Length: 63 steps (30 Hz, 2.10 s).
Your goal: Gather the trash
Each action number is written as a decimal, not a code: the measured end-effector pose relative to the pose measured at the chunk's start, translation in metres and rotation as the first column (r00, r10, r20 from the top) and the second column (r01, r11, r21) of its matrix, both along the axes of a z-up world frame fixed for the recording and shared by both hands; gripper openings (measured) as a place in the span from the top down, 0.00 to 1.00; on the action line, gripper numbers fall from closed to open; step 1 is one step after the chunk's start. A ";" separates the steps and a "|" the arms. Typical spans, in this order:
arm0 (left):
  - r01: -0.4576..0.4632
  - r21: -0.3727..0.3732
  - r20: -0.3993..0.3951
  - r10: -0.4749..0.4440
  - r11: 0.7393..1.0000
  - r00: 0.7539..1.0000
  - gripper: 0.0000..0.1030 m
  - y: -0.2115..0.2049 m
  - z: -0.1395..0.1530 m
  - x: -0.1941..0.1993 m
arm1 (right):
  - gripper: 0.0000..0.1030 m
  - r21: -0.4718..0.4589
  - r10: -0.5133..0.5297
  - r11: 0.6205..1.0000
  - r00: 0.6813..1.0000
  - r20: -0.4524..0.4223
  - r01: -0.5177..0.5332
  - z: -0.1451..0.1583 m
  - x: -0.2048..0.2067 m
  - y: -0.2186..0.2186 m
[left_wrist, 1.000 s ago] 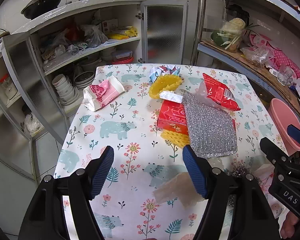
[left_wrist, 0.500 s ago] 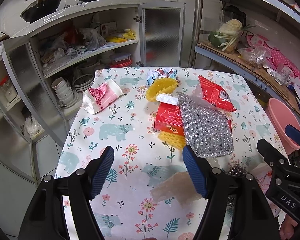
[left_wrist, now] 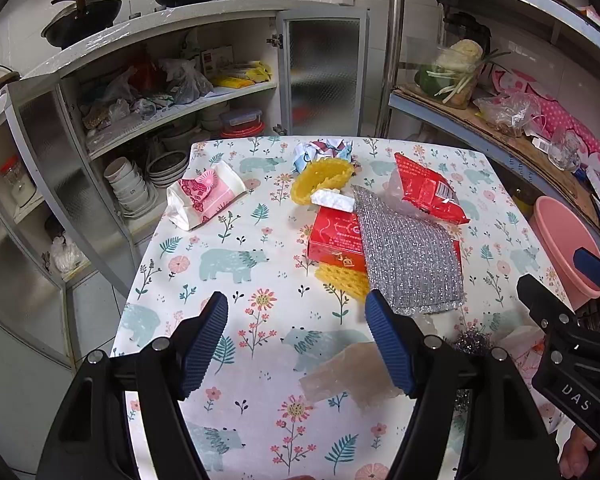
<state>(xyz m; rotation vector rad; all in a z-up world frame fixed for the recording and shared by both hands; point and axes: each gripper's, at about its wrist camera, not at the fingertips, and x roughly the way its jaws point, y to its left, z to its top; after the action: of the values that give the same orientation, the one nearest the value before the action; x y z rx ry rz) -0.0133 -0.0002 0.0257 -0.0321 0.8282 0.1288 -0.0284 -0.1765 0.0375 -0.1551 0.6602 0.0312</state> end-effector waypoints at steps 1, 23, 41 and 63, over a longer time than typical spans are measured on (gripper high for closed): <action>0.000 0.000 0.000 0.000 1.000 1.000 0.32 0.000 0.000 0.000 | 0.20 -0.001 0.001 1.000 1.000 0.001 -0.001 0.000 -0.001 0.000; 0.001 0.000 0.000 -0.001 1.000 1.000 0.32 0.000 0.000 -0.001 | 0.20 0.011 0.028 1.000 1.000 0.000 -0.028 0.001 -0.003 0.004; 0.005 -0.008 -0.001 -0.005 1.000 1.000 0.32 -0.004 0.000 -0.002 | 0.20 0.014 0.032 0.999 0.999 0.005 -0.032 0.002 -0.004 0.003; 0.263 -0.158 0.085 -0.252 0.952 0.964 0.32 0.034 0.015 -0.024 | 0.20 0.078 0.139 0.988 0.989 -0.056 -0.134 0.016 -0.027 -0.034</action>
<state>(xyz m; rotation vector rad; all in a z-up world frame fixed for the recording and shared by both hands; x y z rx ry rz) -0.0374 0.0338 0.0406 -0.0863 0.7702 -0.1888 -0.0551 -0.2103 0.0532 -0.1286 0.7075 0.1927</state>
